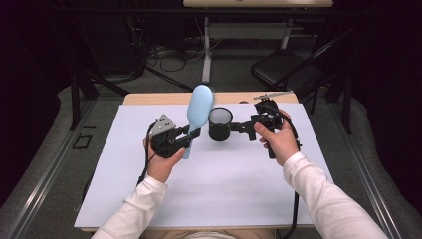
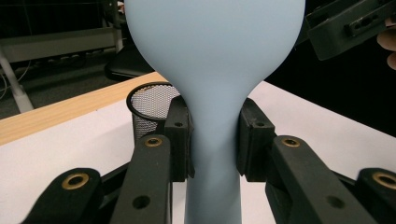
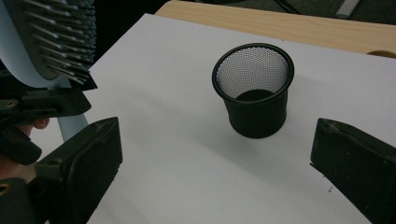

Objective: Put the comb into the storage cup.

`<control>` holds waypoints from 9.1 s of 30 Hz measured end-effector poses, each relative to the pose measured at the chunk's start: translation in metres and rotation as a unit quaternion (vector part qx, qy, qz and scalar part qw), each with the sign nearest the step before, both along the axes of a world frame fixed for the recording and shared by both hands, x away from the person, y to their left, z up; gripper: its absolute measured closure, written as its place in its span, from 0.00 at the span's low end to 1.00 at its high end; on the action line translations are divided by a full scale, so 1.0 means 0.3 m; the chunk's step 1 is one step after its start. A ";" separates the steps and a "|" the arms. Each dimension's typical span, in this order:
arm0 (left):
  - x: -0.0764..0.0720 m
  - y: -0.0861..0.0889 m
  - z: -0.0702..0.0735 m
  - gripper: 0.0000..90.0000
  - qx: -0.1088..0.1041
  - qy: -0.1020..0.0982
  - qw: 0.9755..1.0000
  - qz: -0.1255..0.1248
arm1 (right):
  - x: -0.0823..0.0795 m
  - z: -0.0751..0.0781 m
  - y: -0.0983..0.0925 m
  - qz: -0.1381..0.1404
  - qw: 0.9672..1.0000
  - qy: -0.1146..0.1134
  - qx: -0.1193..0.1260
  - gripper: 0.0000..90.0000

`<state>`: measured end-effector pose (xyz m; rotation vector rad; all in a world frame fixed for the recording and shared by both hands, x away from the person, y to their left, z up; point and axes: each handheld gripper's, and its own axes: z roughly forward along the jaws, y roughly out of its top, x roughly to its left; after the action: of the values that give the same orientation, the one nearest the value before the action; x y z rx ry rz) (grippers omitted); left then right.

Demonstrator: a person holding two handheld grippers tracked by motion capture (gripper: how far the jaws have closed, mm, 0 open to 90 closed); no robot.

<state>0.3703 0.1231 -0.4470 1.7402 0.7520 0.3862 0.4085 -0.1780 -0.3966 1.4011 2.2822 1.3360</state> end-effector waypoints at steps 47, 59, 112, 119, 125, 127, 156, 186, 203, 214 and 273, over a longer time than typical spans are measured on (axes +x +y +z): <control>-0.007 -0.074 -0.068 0.78 0.039 0.007 0.999 -0.016 | -0.008 0.073 0.083 0.052 0.998 0.008 0.036 0.04; -0.015 -0.095 -0.083 0.78 0.044 0.007 0.999 -0.022 | -0.001 0.076 0.109 0.053 0.998 0.005 0.045 0.06; -0.021 -0.100 -0.087 0.78 0.042 0.004 0.999 -0.025 | 0.064 0.060 0.176 0.054 0.993 0.027 0.104 0.31; -0.022 -0.101 -0.088 0.78 0.041 0.003 0.999 -0.026 | 0.062 0.062 0.173 0.049 0.993 0.027 0.104 0.35; -0.022 -0.102 -0.090 0.78 0.041 0.003 0.999 -0.027 | 0.067 0.061 0.167 0.046 0.992 0.035 0.113 0.36; -0.021 -0.102 -0.090 0.78 0.043 0.003 0.999 -0.028 | 0.068 0.060 0.165 0.044 0.991 0.042 0.118 0.37; -0.022 -0.105 -0.094 0.78 0.045 0.004 0.999 -0.028 | 0.080 0.030 0.151 0.013 0.987 0.058 0.151 0.51; -0.019 -0.108 -0.103 0.77 0.041 0.007 0.999 -0.035 | 0.085 0.025 0.139 -0.006 0.982 0.095 0.162 0.53; -0.014 -0.109 -0.113 0.76 0.034 0.012 0.999 -0.036 | 0.085 0.024 0.138 -0.010 0.982 0.102 0.158 0.54; -0.013 -0.109 -0.114 0.74 0.033 0.015 0.999 -0.034 | 0.085 0.025 0.137 -0.010 0.981 0.105 0.161 0.54; 0.003 -0.103 -0.096 0.43 0.019 -0.003 1.000 -0.006 | 0.106 0.012 0.056 -0.049 0.982 0.092 0.156 0.54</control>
<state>0.3711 0.0923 -0.4759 1.7782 0.7341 0.4000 0.4404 -0.1613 -0.3930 1.7768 2.1446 1.6521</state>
